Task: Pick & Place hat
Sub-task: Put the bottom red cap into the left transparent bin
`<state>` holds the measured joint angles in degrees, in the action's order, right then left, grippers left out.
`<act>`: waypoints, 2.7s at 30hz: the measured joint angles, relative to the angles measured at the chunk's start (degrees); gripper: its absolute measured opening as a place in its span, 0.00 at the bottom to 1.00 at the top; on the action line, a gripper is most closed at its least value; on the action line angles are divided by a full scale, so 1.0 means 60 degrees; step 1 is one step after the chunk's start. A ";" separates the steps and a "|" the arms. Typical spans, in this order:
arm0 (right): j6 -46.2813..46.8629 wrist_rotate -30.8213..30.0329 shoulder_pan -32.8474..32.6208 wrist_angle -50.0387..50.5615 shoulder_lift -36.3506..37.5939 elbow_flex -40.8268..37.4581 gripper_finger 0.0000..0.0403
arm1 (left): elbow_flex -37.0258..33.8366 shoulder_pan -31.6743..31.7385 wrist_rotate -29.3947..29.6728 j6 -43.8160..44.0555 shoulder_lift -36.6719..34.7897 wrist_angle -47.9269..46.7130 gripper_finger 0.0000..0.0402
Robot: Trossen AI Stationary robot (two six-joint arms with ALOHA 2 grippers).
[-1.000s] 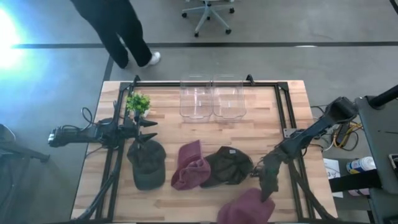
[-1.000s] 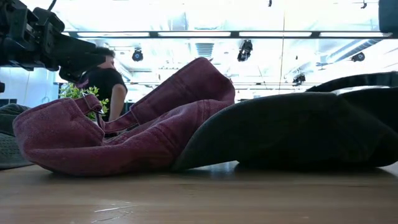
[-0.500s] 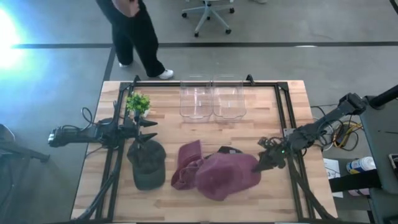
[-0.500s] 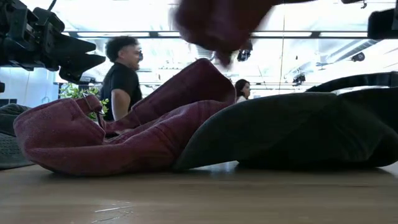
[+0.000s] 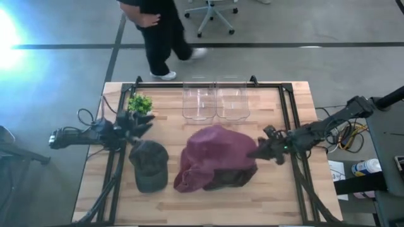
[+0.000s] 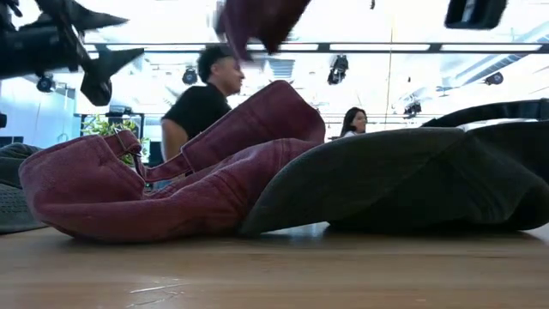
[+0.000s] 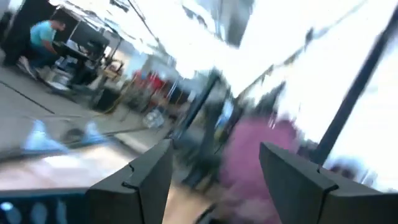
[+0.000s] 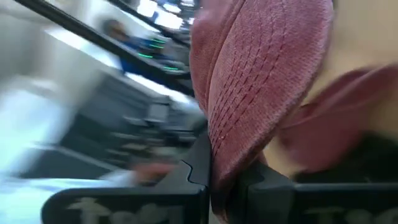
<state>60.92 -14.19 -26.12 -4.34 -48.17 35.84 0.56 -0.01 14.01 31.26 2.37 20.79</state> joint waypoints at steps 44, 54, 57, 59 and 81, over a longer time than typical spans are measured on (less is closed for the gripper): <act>-1.7663 -0.4628 0.0017 1.1880 -0.7708 0.9274 0.03 | 0.3103 -0.0015 -0.0567 0.3706 0.3755 -0.2572 0.58; -1.7553 -0.5137 -0.0273 1.1860 -0.8162 0.9274 0.03 | 0.7485 -0.0098 -0.1992 -0.1604 0.9144 -0.4866 0.58; -1.7625 -0.5393 -0.0297 1.1762 -0.8142 0.9274 0.03 | 0.8413 -0.0095 -0.1991 -0.2645 1.0802 -0.5684 0.58; -1.7688 -0.5413 -0.0307 1.1633 -0.8069 0.9274 0.03 | 0.9068 -0.0095 -0.1995 -0.3237 1.1619 -0.5710 0.58; -1.6143 -0.6453 -0.0552 1.2200 -0.7619 0.9281 0.03 | 1.2295 -0.0166 -0.2277 -0.4219 1.4590 -0.6916 0.58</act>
<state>-35.94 -52.90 -29.43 68.86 -93.88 91.53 74.32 -1.00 0.35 5.95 89.91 -20.71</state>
